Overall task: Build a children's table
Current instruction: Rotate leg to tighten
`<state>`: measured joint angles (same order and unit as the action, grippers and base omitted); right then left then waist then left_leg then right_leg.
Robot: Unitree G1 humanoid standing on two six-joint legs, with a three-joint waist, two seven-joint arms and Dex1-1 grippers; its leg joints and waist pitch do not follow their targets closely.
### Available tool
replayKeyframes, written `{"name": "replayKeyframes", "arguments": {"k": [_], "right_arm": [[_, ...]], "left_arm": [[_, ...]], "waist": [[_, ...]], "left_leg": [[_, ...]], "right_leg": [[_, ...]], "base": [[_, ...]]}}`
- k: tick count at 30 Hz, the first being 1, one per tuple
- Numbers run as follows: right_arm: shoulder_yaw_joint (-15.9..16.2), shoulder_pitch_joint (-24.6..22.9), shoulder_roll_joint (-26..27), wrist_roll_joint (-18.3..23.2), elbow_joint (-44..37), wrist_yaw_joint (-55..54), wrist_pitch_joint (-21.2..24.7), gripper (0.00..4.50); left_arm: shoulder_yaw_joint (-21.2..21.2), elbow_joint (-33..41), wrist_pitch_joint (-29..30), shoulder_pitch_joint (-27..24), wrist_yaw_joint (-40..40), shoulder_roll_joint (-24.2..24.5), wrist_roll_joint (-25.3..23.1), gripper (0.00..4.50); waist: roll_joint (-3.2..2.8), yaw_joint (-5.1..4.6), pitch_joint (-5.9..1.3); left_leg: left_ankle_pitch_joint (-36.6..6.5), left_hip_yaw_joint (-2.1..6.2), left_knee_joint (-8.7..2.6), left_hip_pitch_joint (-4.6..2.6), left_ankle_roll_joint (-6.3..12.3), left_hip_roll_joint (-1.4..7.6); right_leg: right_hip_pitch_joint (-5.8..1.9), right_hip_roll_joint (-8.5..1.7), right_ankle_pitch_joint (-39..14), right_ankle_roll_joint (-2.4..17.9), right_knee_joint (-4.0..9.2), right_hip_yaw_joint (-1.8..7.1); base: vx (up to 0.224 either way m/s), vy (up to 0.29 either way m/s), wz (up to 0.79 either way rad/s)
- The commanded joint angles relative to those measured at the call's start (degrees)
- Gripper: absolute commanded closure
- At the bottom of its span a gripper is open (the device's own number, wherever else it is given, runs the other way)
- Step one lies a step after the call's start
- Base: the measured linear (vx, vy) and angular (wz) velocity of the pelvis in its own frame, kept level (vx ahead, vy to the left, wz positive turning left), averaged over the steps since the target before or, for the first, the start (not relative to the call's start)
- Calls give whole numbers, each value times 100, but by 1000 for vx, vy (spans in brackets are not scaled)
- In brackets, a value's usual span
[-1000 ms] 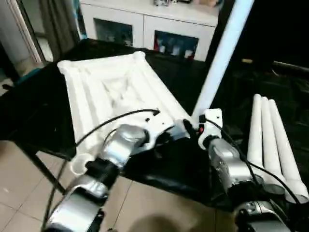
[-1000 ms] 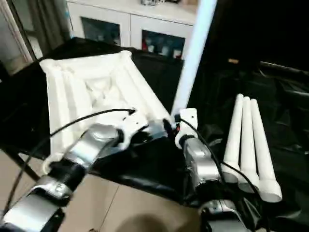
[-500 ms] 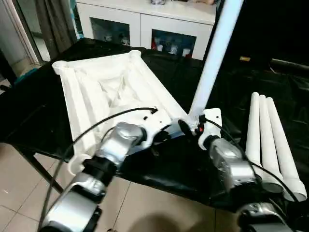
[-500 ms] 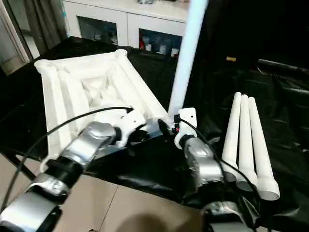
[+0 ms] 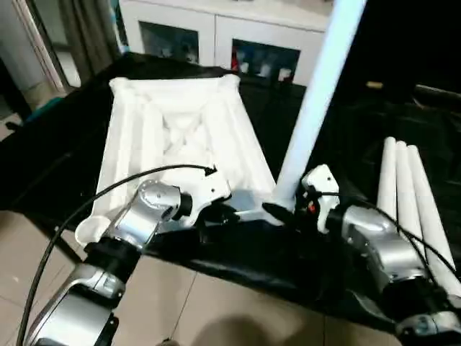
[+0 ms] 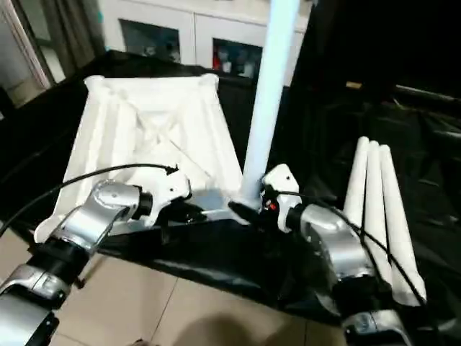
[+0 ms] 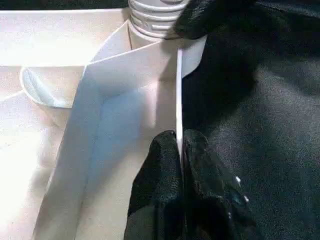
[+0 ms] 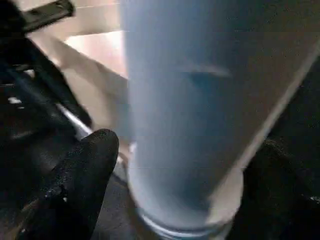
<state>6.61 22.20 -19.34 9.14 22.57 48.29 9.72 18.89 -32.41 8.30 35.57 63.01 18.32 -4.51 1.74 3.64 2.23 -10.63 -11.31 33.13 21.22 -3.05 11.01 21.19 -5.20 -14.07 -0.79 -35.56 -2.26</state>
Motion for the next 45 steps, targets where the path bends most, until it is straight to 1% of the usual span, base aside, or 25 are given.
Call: {"name": "replayKeyframes", "arguments": {"k": [1, 3, 4, 6, 8, 12, 13, 17, 20, 21, 22, 25, 26, 27, 28, 29, 30, 31, 33, 36, 38, 39, 41, 43, 45], "right_arm": [[22, -63, -84, 26, -107, 87, 107, 58], [64, -67, -119, 18, -110, 171, 148, 58], [77, -74, -142, 33, -129, 209, 169, 76], [83, -73, -153, 61, -132, 244, 187, 76], [76, -69, -152, 77, -122, 253, 202, 102], [100, -75, -181, 43, -140, 300, 240, 123], [104, -105, -175, 37, -152, 307, 272, 145], [100, -145, -145, 33, -147, 271, 276, 164], [17, -163, -27, 56, -47, 19, 281, 172], [-96, -145, 169, -39, 167, -482, 248, 173], [-100, -145, 175, -42, 173, -498, 248, 174], [-341, -102, 618, -191, 482, -1603, 328, 175], [-392, -98, 685, -195, 514, -1769, 345, 175], [-675, -75, 1031, -187, 667, -2619, 457, 175], [-884, -67, 1327, -152, 790, -3262, 559, 175], [-928, -61, 1427, -149, 841, -3450, 550, 175], [-966, -54, 1527, -150, 895, -3635, 528, 175], [-993, -23, 1721, -142, 1000, -3890, 470, 175], [-870, 33, 1877, -281, 1109, -4048, 317, 175], [-736, 90, 1945, -332, 1176, -3889, 159, 175], [-677, 130, 1968, -371, 1159, -3739, 33, 119], [-644, 136, 1959, -393, 1121, -3662, 9, 119], [-642, 159, 1908, -326, 1024, -3443, 24, 102], [-535, 181, 1681, -259, 867, -2968, 54, 79], [-498, 184, 1553, -211, 779, -2725, 114, 79]], "left_arm": [[158, -126, 33, -193, 161, -34, 57, 450], [164, -115, 36, -189, 195, -41, 73, 450], [163, -110, 20, -192, 234, -39, 77, 450], [165, -112, -14, -195, 281, -30, 76, 450], [172, -119, -32, -193, 293, -24, 67, 450], [174, -85, 2, -197, 352, -2, 86, 450], [189, -47, 58, -210, 405, 8, 102, 450], [218, -39, 67, -219, 414, 7, 86, 450], [216, -65, 127, -208, 347, -55, 77, 450], [167, -130, 264, -173, 115, -191, 58, 450], [165, -132, 268, -172, 107, -196, 57, 450], [99, -410, 449, -25, -629, -506, -150, 450], [80, -451, 476, -3, -744, -554, -170, 450], [-32, -654, 601, 109, -1284, -802, -231, 450], [-95, -805, 718, 200, -1681, -1023, -271, 450], [-99, -853, 740, 230, -1805, -1099, -293, 450], [-99, -900, 758, 261, -1928, -1175, -317, 450], [-89, -976, 801, 314, -2175, -1318, -381, 450], [-41, -1003, 834, 347, -2330, -1452, -440, 450], [18, -999, 786, 354, -2329, -1517, -479, 450], [61, -1012, 744, 363, -2266, -1517, -525, 450], [71, -1013, 719, 365, -2238, -1501, -537, 450], [92, -988, 669, 349, -2099, -1417, -531, 450], [141, -926, 505, 310, -1772, -1226, -513, 450], [147, -895, 391, 285, -1572, -1138, -470, 450]], "waist": [[46, 12, -279], [61, 16, -284], [56, 18, -286], [48, 21, -291], [48, 19, -293], [37, 21, -290], [44, 19, -292], [39, 22, -305], [37, 18, -299], [20, 19, -295], [23, 3, -281], [34, -29, -251], [21, -35, -240], [29, -52, -240], [10, -50, -239], [21, -53, -234], [0, -51, -239], [-6, -49, -233], [2, -39, -241], [-7, -32, -252], [1, -28, -257], [-12, -27, -253], [-4, -30, -250], [-4, -32, -253], [8, -44, -258]], "left_leg": [[-555, 87, -340, -77, 505, 249], [-541, 87, -338, -80, 492, 250], [-491, 85, -331, -78, 510, 244], [-425, 86, -324, -76, 529, 244], [-424, 84, -318, -79, 544, 242], [-476, 88, -323, -84, 518, 246], [-485, 84, -320, -87, 512, 247], [-378, 89, -309, -79, 540, 241], [-404, 83, -309, -82, 542, 241], [-457, 89, -319, -85, 508, 244], [-553, 86, -333, -93, 434, 249], [-961, 96, -373, -115, 181, 251], [-1040, 98, -392, -122, 123, 254], [-1179, 110, -409, -114, 13, 255], [-1265, 113, -424, -137, -82, 254], [-1339, 122, -439, -147, -165, 254], [-1348, 130, -441, -139, -195, 246], [-1412, 130, -448, -136, -205, 242], [-1499, 131, -448, -153, -203, 239], [-1403, 133, -447, -118, -147, 231], [-1325, 132, -442, -100, -92, 225], [-1335, 133, -443, -101, -80, 224], [-1439, 141, -457, -97, -65, 231], [-1454, 144, -462, -96, -48, 238], [-1378, 139, -460, -85, -15, 238]], "right_leg": [[-187, -309, 516, 1555, 350, 207], [-194, -305, 497, 1558, 349, 206], [-197, -302, 552, 1565, 340, 207], [-197, -306, 633, 1567, 329, 207], [-197, -302, 664, 1584, 327, 205], [-195, -304, 561, 1588, 333, 204], [-194, -301, 574, 1594, 332, 206], [-210, -301, 769, 1612, 308, 203], [-201, -303, 726, 1627, 317, 205], [-198, -305, 627, 1621, 325, 204], [-180, -305, 486, 1626, 340, 204], [-157, -313, -206, 1527, 411, 214], [-147, -317, -380, 1489, 435, 219], [-146, -322, -650, 1403, 449, 223], [-111, -332, -842, 1324, 473, 234], [-103, -328, -982, 1255, 493, 234], [-110, -331, -1010, 1219, 495, 233], [-103, -326, -1047, 1143, 516, 233], [-89, -324, -1101, 1055, 538, 235], [-108, -313, -844, 979, 523, 232], [-122, -309, -690, 973, 511, 228], [-118, -308, -694, 977, 514, 228], [-121, -312, -852, 962, 530, 224], [-120, -314, -898, 963, 538, 219], [-134, -308, -801, 987, 528, 217]], "base": [[0, 0, 0], [0, 0, 0], [0, 0, 0], [0, 0, 0], [0, 0, 0], [0, 0, 0], [0, 0, 0], [0, 0, 0], [0, 0, 0], [0, 0, 0], [0, 0, 0], [0, 0, 0], [0, 0, 0], [0, 0, 0], [0, 0, 0], [0, 0, 0], [0, 0, 0], [0, 0, 0], [0, 0, 0], [0, 0, 0], [0, 0, 0], [0, 0, 0], [0, 0, 0], [0, 0, 0], [0, 0, 0]]}}
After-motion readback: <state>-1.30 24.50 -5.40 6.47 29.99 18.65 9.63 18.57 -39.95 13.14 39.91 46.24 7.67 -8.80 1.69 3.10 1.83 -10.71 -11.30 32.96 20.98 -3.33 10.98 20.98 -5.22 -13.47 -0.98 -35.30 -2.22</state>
